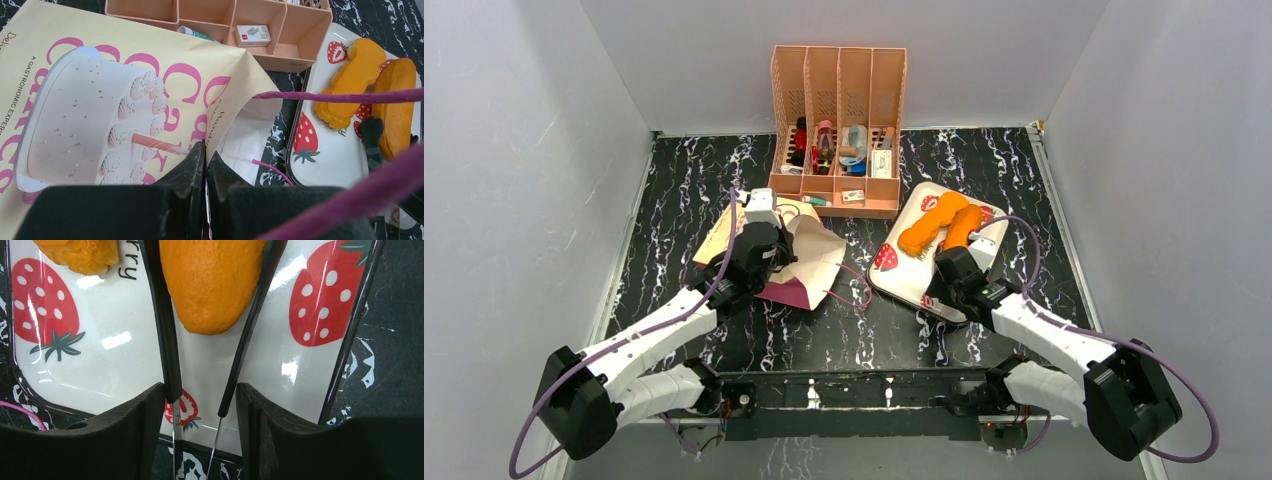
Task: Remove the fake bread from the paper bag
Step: Place the fake bread in the container.
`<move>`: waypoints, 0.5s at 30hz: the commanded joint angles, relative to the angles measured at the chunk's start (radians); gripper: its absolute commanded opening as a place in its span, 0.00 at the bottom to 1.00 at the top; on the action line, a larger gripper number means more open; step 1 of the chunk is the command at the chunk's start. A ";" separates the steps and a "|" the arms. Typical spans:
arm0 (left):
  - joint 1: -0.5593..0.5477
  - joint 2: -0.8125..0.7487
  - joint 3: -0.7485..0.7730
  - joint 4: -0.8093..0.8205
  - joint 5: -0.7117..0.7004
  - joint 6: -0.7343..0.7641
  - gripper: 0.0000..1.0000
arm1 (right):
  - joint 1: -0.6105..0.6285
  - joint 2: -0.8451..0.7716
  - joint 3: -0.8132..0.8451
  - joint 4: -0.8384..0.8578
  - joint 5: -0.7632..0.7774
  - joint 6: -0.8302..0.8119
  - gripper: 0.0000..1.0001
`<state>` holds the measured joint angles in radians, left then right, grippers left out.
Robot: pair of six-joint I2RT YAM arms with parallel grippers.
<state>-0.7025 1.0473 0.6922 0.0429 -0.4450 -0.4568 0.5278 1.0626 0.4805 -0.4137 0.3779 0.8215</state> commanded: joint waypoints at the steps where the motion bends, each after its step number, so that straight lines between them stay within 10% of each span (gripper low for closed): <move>1: 0.003 -0.002 0.020 -0.020 0.000 -0.010 0.00 | -0.005 -0.034 -0.007 0.031 0.001 0.019 0.50; 15: 0.003 -0.013 0.018 -0.025 0.000 -0.012 0.00 | -0.003 -0.076 -0.036 0.024 -0.034 0.043 0.40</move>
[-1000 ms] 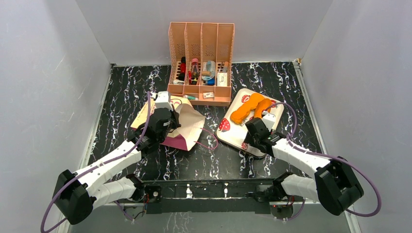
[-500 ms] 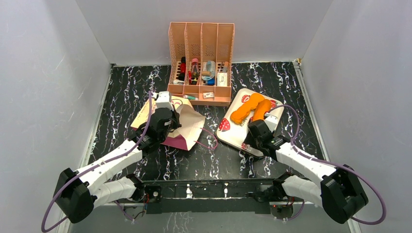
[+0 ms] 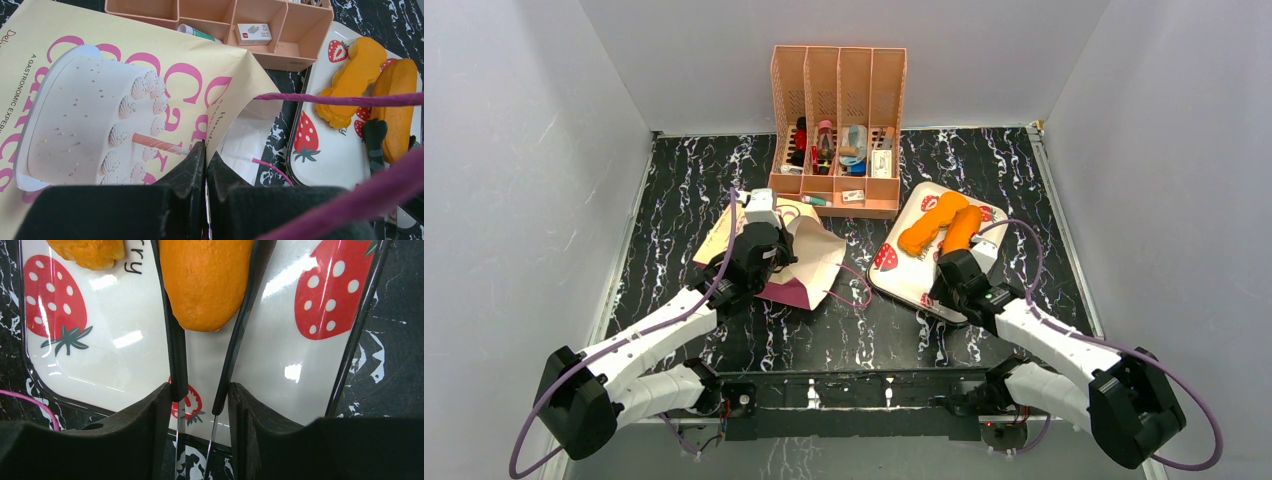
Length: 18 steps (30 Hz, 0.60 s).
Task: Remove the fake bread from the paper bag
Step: Place the fake bread in the container.
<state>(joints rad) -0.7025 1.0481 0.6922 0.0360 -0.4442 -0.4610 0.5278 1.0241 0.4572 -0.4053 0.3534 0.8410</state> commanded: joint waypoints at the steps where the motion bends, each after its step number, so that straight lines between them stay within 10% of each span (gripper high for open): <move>1: 0.003 -0.013 0.019 -0.018 0.000 -0.008 0.00 | -0.001 -0.046 -0.017 0.011 -0.013 0.032 0.40; 18: 0.003 -0.034 0.006 -0.018 0.005 -0.016 0.00 | 0.052 -0.087 -0.070 -0.001 -0.034 0.108 0.43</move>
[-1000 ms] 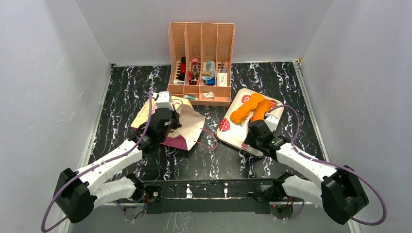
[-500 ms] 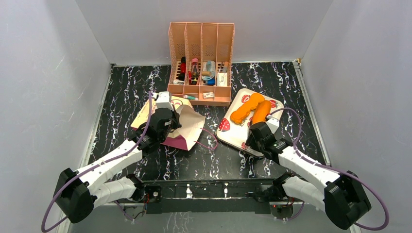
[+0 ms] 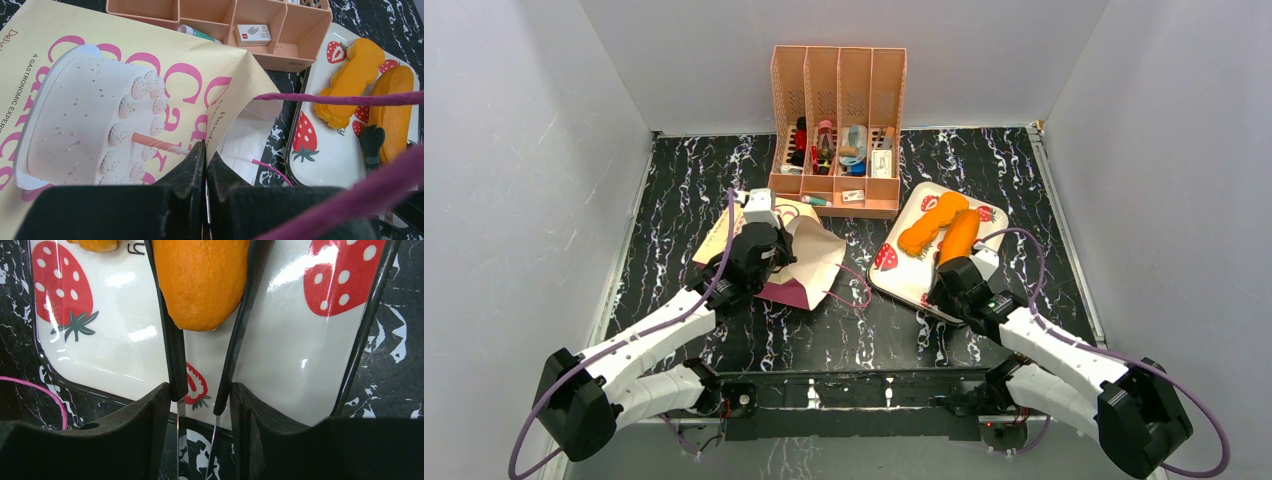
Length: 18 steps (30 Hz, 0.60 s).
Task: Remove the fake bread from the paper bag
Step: Place the fake bread in the container.
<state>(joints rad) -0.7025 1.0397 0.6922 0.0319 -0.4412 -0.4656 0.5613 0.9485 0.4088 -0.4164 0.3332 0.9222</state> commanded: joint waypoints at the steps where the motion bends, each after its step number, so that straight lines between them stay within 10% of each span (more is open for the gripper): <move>1: 0.002 -0.025 0.004 -0.013 0.004 -0.011 0.00 | 0.022 -0.011 -0.023 0.010 -0.014 0.028 0.44; 18: 0.003 -0.023 0.006 -0.012 0.002 -0.016 0.00 | 0.123 -0.039 -0.031 -0.041 0.028 0.098 0.52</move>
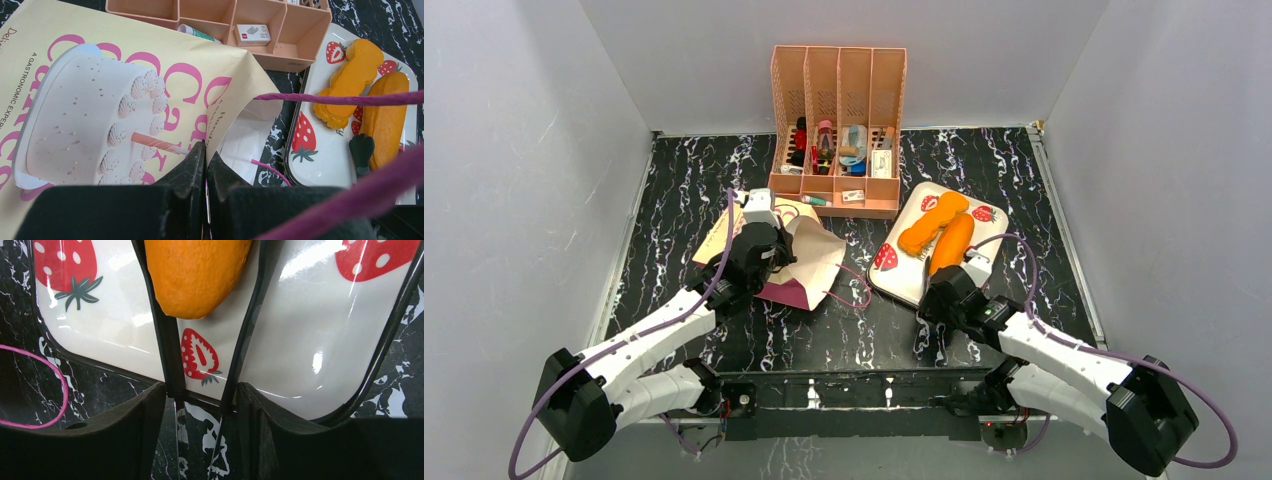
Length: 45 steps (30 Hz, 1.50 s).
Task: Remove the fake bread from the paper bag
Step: Place the fake bread in the container.
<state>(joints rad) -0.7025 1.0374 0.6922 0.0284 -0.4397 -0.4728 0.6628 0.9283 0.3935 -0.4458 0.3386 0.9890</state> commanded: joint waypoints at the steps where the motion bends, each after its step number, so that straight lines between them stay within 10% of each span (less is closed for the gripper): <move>1: 0.003 -0.021 0.007 -0.008 0.001 -0.009 0.00 | 0.026 -0.021 -0.018 -0.014 0.027 0.034 0.52; 45: 0.003 -0.042 -0.029 0.007 0.009 -0.026 0.00 | 0.458 -0.088 0.099 -0.292 0.293 0.399 0.38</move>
<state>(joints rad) -0.7025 1.0176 0.6693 0.0292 -0.4324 -0.4911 1.0962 0.8593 0.4309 -0.7052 0.5770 1.3441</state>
